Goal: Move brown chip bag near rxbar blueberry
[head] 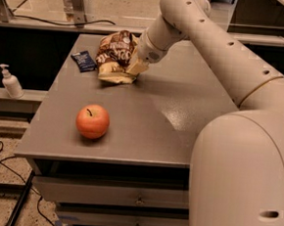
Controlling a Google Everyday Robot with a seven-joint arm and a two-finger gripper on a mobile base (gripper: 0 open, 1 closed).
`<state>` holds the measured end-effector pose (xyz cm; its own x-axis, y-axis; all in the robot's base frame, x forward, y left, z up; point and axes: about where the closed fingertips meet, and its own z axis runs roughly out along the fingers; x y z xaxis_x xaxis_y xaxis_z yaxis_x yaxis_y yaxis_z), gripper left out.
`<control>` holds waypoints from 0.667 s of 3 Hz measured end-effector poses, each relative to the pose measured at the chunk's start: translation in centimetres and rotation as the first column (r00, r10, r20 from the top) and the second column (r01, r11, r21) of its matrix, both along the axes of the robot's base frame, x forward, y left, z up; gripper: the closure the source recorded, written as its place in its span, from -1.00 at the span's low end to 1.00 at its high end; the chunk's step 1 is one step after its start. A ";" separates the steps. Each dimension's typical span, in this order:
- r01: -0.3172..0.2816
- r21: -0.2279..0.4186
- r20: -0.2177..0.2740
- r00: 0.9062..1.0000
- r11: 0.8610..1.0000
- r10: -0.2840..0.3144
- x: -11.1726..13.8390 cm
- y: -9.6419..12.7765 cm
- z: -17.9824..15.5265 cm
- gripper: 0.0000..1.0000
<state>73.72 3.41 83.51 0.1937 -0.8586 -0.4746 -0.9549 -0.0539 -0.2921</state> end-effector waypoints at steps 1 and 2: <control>0.000 0.000 0.000 1.000 1.000 0.000 0.0 0.0 0.1 0.11; -0.001 0.000 -0.002 1.000 1.000 0.001 0.0 0.1 0.0 -0.34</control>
Offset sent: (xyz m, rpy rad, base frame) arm 0.0000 -0.0001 0.0008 0.0000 -0.0001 -0.0001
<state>73.72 3.50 83.54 0.1939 -0.8585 -0.4747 -0.9554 -0.0553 -0.2902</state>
